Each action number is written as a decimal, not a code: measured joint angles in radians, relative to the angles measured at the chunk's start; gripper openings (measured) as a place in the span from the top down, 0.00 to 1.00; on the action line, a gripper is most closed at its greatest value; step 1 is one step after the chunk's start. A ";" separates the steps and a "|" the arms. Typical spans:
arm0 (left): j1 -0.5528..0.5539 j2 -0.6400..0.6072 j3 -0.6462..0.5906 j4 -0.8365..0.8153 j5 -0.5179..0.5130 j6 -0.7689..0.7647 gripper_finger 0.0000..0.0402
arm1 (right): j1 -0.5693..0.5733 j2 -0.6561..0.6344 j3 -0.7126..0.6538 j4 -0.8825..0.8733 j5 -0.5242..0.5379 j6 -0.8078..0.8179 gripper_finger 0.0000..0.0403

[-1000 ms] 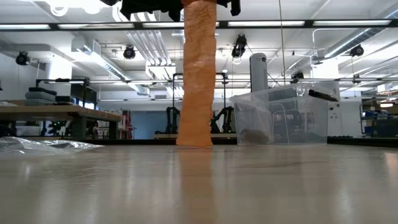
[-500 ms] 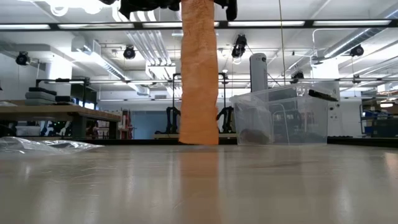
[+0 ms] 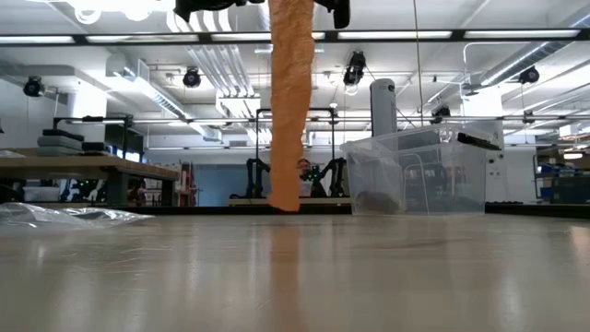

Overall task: Roll bandage
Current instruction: Roll the orange bandage on the table

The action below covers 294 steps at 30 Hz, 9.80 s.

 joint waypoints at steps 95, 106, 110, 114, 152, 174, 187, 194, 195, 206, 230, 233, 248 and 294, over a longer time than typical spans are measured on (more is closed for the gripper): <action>0.002 0.006 -0.008 -0.472 0.177 -0.169 0.43 | 0.038 0.045 0.001 -0.037 0.138 -1.303 0.70; 0.001 0.006 -0.010 -0.486 0.218 -0.172 0.50 | 0.038 0.046 0.001 -0.075 0.138 -1.508 0.70; 0.001 0.005 -0.010 -0.491 0.215 -0.172 0.52 | 0.038 0.046 0.001 -0.076 0.141 -1.453 0.70; 0.008 -0.004 -0.010 -0.497 0.092 -0.196 0.52 | 0.038 0.046 0.001 -0.081 0.150 -1.460 0.70; 0.012 -0.050 -0.008 -0.345 0.033 -0.399 0.22 | 0.055 0.048 0.000 -0.061 0.141 -1.737 0.70; -0.034 -0.048 -0.010 -0.297 -0.129 -0.295 0.88 | 0.056 -0.007 0.000 -0.058 0.141 -0.913 0.44; -0.049 -0.051 -0.010 -0.226 -0.140 -0.257 0.86 | -0.018 -0.034 0.000 -0.114 -0.049 -0.579 0.25; -0.051 -0.051 -0.010 -0.224 -0.205 -0.272 0.84 | -0.018 -0.035 0.000 -0.108 -0.052 -0.583 0.36; -0.052 -0.051 -0.010 -0.221 -0.206 -0.272 0.84 | -0.018 -0.035 0.000 -0.109 -0.052 -0.584 0.38; -0.055 -0.051 -0.011 -0.202 -0.205 -0.284 0.83 | -0.020 -0.029 0.000 -0.113 -0.050 -0.583 0.63; 0.029 -0.117 -0.011 -0.385 -0.084 -0.319 0.30 | -0.018 -0.042 0.041 -0.124 -0.208 -1.233 0.86; 0.030 -0.116 -0.011 -0.347 -0.035 -0.326 0.22 | -0.017 -0.042 0.048 -0.115 -0.258 -1.323 0.86; -0.063 -0.032 -0.011 -0.316 0.265 -0.305 0.11 | -0.020 -0.042 0.046 -0.126 -0.362 -1.728 0.86; -0.047 -0.086 -0.011 -0.096 0.121 -1.029 0.15 | -0.006 -0.037 0.046 -0.195 -0.357 -2.481 0.87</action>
